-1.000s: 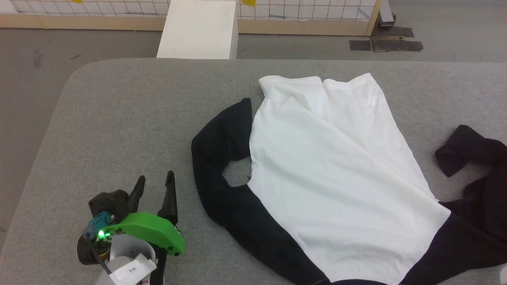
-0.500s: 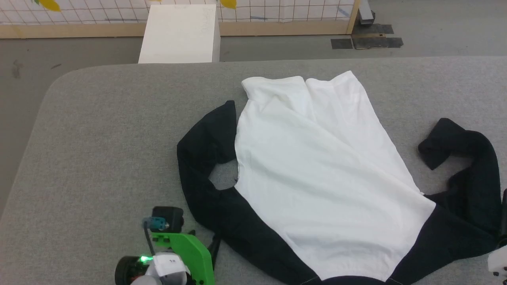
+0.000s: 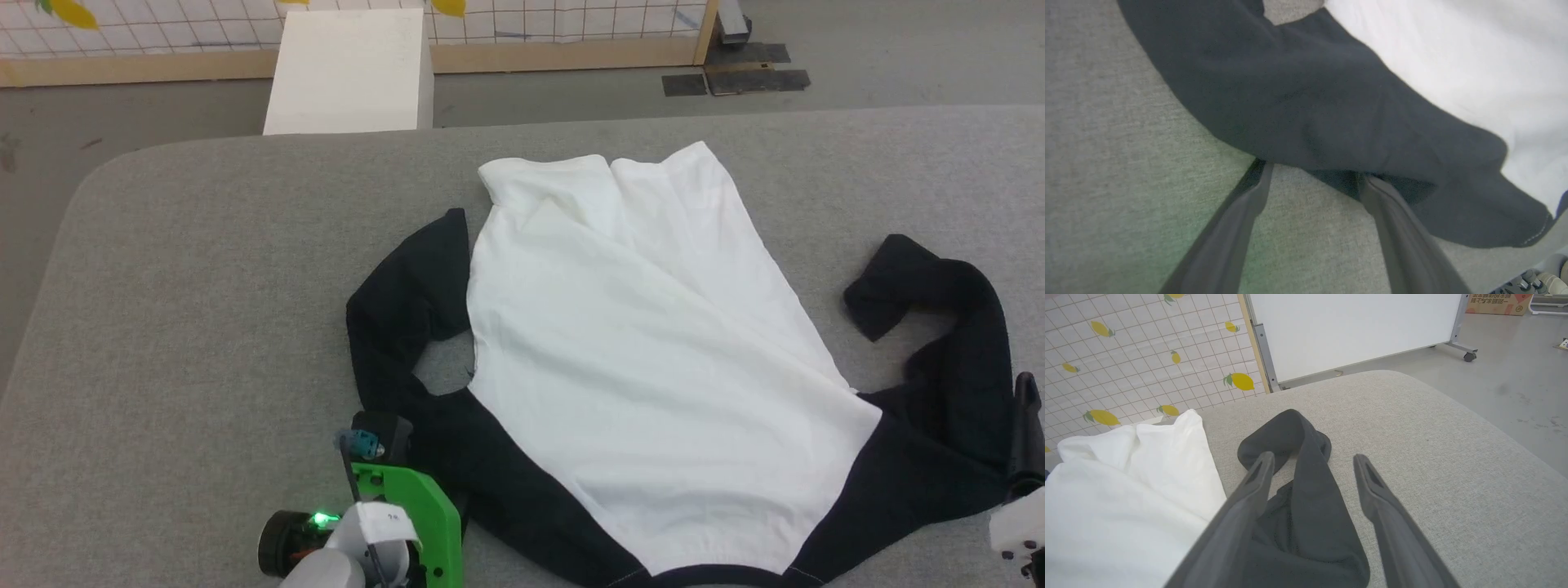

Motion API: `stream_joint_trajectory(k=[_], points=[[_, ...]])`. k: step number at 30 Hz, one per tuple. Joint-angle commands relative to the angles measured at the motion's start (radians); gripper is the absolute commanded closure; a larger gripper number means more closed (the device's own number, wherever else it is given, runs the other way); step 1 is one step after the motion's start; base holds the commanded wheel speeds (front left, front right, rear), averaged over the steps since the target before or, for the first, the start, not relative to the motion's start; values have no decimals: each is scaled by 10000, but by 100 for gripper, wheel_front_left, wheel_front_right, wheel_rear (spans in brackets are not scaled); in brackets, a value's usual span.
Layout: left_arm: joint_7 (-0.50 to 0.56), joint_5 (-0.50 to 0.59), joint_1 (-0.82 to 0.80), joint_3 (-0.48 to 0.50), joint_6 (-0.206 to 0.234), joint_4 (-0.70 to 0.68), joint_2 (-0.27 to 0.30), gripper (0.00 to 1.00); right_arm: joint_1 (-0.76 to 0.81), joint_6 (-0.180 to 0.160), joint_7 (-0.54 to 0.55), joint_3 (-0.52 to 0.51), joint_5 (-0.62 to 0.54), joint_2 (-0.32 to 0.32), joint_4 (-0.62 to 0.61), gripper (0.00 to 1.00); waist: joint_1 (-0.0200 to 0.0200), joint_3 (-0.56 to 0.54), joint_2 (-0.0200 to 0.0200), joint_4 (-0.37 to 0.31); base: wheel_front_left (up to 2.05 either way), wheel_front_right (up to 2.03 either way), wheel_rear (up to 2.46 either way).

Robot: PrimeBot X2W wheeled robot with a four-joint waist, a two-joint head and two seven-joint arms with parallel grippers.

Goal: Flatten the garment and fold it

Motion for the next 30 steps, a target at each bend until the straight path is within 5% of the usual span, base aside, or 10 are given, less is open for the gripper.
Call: stream_joint_trajectory(k=[1,4,5,6,7,18,30], points=[[106,-17,-102,-66,31,222,-97,0,70,-15,53,60,92,-7,-104,0,0,17,0,-67,0,0,0],[333,-117,-150,-184,-40,488,-178,0,101,-15,118,116,140,-7,-203,0,0,30,0,-121,0,0,0],[454,-184,-140,-244,-95,581,-210,8,107,-15,140,137,163,-7,-236,0,0,23,0,-134,0,0,0],[541,-210,-132,-305,-141,651,-216,26,112,-15,162,156,187,-7,-268,0,0,18,0,-144,0,0,0],[590,-242,-102,-339,-177,695,-210,100,117,-15,181,172,211,-7,-305,0,0,13,0,-143,0,0,0],[-407,-711,891,947,506,-658,399,100,511,-15,913,168,432,-7,-529,0,0,-120,0,483,0,0,0],[-494,-1074,1953,1551,1060,-2045,750,100,1981,-15,4536,474,897,-7,-747,0,0,11,0,863,0,0,0]])
